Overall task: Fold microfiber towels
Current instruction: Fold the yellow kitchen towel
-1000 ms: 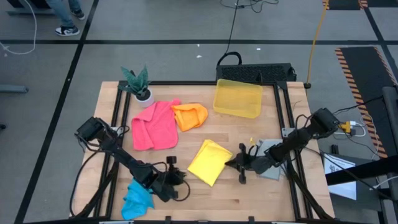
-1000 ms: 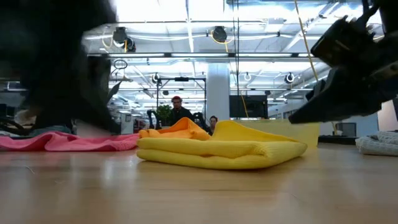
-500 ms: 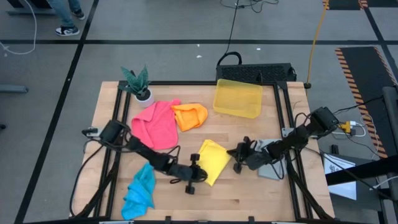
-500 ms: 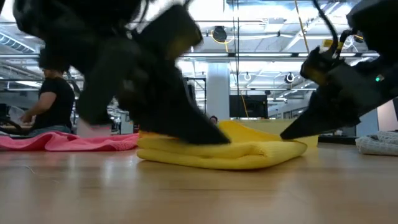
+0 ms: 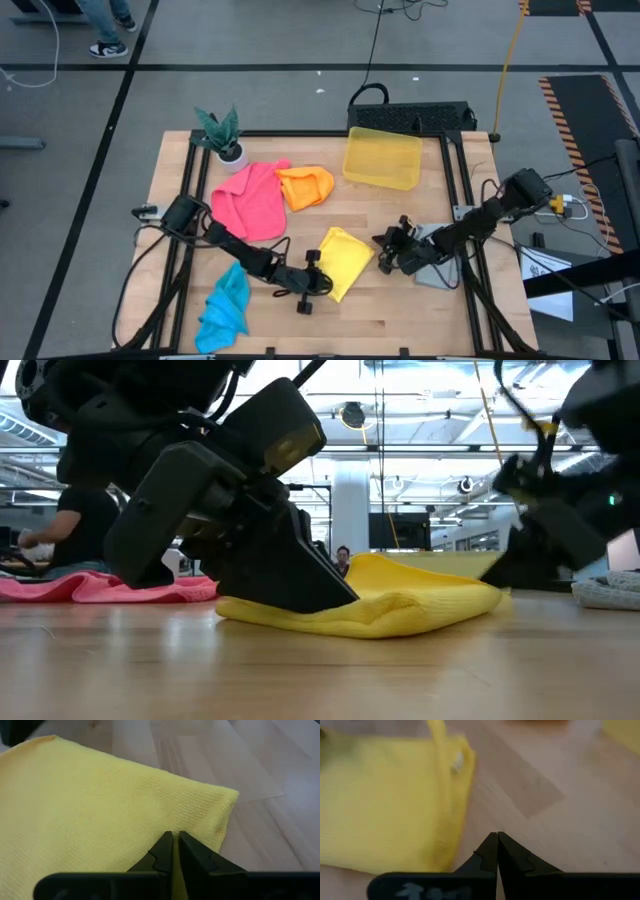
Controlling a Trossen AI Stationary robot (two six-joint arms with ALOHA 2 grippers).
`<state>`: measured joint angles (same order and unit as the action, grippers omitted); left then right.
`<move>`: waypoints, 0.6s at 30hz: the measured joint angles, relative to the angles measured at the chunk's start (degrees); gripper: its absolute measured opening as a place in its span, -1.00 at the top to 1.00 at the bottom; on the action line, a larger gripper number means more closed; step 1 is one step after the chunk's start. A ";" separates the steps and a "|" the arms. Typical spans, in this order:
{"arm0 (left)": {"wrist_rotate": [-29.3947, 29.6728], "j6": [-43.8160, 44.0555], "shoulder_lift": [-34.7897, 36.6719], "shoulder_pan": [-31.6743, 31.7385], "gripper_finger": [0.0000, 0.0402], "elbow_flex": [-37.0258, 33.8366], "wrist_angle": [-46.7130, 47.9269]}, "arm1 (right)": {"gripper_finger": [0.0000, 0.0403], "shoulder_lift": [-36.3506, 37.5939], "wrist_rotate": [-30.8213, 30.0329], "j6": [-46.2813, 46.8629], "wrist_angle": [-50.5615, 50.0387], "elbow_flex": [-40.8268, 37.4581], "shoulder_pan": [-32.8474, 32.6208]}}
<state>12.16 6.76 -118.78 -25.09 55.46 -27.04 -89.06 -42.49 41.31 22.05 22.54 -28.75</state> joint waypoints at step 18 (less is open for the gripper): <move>0.02 0.90 -0.04 -0.17 0.83 -0.07 0.15 | 1.00 -7.13 5.38 1.78 8.33 0.18 -1.28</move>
<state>12.17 7.66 -118.83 -25.26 55.40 -26.89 -96.19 -37.11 43.09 30.39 22.72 -30.02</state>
